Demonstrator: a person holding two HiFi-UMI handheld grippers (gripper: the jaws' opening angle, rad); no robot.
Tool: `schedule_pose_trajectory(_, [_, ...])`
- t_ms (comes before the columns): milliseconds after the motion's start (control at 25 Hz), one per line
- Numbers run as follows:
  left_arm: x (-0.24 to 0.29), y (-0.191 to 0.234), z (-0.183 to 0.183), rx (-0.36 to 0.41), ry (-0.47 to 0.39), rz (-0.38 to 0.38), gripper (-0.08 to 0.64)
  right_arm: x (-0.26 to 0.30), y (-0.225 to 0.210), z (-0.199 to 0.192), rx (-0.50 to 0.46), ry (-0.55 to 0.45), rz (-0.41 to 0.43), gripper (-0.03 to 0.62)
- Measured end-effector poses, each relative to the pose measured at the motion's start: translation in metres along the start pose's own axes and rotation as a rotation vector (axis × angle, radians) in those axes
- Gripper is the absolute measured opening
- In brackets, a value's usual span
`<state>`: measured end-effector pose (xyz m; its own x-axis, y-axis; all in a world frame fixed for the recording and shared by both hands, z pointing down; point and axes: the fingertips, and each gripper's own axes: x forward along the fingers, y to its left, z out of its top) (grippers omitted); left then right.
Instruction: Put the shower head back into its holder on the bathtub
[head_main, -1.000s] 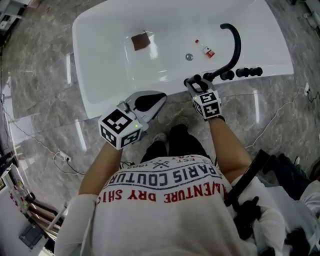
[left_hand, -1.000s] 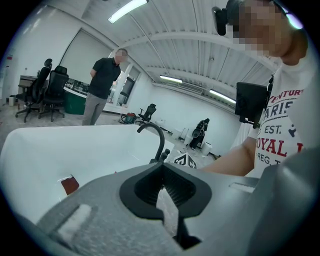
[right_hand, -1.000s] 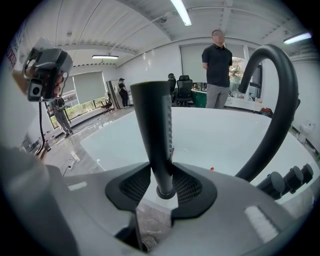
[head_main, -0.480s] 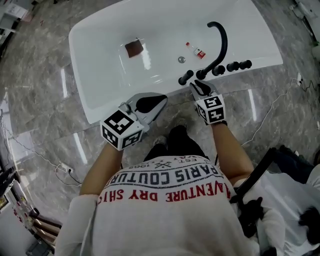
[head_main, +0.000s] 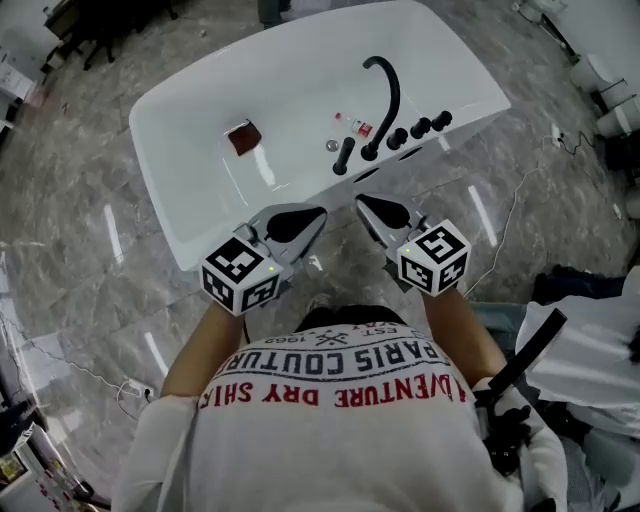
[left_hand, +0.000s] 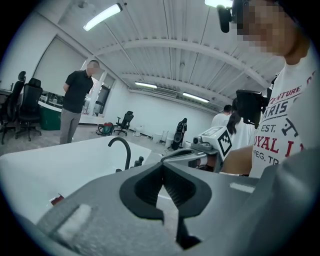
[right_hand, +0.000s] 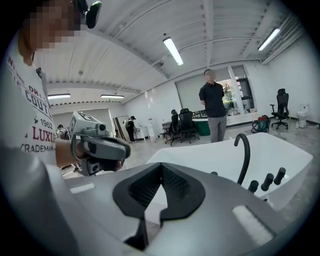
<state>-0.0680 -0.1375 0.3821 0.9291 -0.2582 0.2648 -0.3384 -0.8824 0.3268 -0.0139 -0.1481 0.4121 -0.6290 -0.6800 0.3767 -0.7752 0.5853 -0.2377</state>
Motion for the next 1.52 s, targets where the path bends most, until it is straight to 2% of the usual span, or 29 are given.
schedule_pose_trajectory(280, [-0.022, -0.066, 0.004, 0.026, -0.028, -0.032, 0.002, -0.059, 0.061, 0.018, -0.041, -0.055, 0.042, 0.002])
schedule_pose_trajectory(560, [-0.051, -0.161, -0.017, 0.044, -0.053, 0.004, 0.002, -0.145, 0.124, -0.014, -0.032, -0.112, 0.039, 0.002])
schedule_pose_trajectory(760, [-0.067, -0.235, -0.03, 0.088, -0.064, -0.009, 0.002, -0.204, 0.166, -0.032, -0.047, -0.135, 0.039, 0.002])
schedule_pose_trajectory(880, [-0.074, -0.266, -0.03, 0.112, -0.065, -0.011, 0.002, -0.228, 0.181, -0.035, -0.049, -0.152, 0.03, 0.002])
schedule_pose_trajectory(1080, [-0.087, -0.289, -0.03, 0.125, -0.096, 0.011, 0.002, -0.248, 0.197, -0.034, -0.077, -0.191, 0.013, 0.002])
schedule_pose_trajectory(1520, [-0.104, -0.306, -0.037, 0.141, -0.104, 0.039, 0.002, -0.258, 0.218, -0.046, -0.076, -0.192, 0.04, 0.002])
